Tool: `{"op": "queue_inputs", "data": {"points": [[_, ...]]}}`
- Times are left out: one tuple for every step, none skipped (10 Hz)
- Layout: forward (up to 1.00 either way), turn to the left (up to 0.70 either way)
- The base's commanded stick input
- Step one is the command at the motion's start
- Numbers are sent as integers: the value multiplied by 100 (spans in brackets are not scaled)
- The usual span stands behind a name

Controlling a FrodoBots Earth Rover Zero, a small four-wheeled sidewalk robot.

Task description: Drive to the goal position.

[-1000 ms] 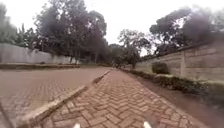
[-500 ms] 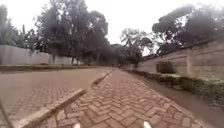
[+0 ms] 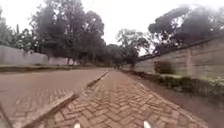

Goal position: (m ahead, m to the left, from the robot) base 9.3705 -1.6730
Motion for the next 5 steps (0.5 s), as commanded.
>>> {"op": "queue_inputs", "data": {"points": [[70, 0], [70, 0], [70, 0], [70, 0], [70, 0]]}}
